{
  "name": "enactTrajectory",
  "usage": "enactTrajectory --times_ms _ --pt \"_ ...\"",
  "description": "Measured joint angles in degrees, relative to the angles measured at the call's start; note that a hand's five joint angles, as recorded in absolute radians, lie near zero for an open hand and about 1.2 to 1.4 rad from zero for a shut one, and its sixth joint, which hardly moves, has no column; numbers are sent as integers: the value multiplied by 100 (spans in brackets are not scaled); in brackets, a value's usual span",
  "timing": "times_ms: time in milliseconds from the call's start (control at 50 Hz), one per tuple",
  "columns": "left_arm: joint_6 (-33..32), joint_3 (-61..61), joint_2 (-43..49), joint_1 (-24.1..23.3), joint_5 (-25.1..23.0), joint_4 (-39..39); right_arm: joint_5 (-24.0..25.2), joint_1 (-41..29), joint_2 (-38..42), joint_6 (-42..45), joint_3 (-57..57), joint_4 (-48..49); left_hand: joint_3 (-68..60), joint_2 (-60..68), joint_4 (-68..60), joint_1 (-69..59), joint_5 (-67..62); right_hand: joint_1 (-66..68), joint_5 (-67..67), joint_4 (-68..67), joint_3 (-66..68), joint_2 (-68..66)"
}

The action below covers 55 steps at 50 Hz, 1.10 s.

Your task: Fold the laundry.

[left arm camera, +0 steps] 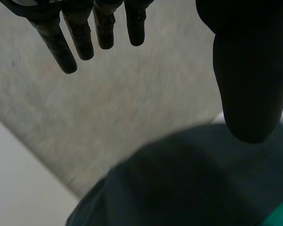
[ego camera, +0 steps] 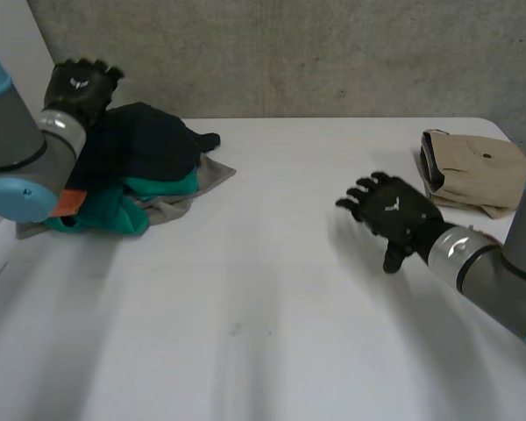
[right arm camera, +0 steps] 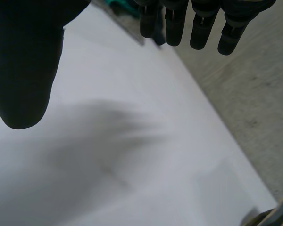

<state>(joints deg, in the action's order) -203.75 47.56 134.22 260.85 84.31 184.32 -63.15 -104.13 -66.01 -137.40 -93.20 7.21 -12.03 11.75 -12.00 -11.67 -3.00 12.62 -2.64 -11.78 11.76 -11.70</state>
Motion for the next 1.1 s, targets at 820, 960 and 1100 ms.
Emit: enactTrajectory --times_ms 820,960,1100 --pt "2333 3649 -1868 -2400 -1010 1530 -709 221 -472 -907 -261 23 -5600 5671 -5676 -5298 -5454 0 0 0 0 0" --pt "1787 3277 -836 -2748 -758 966 -710 215 -462 -955 -291 1 -3604 3623 -3711 -3437 -3614 0 0 0 0 0" --pt "1450 3199 -1529 -2724 -427 349 -720 201 -461 -944 -315 -14 -472 473 -402 -345 -291 0 0 0 0 0"
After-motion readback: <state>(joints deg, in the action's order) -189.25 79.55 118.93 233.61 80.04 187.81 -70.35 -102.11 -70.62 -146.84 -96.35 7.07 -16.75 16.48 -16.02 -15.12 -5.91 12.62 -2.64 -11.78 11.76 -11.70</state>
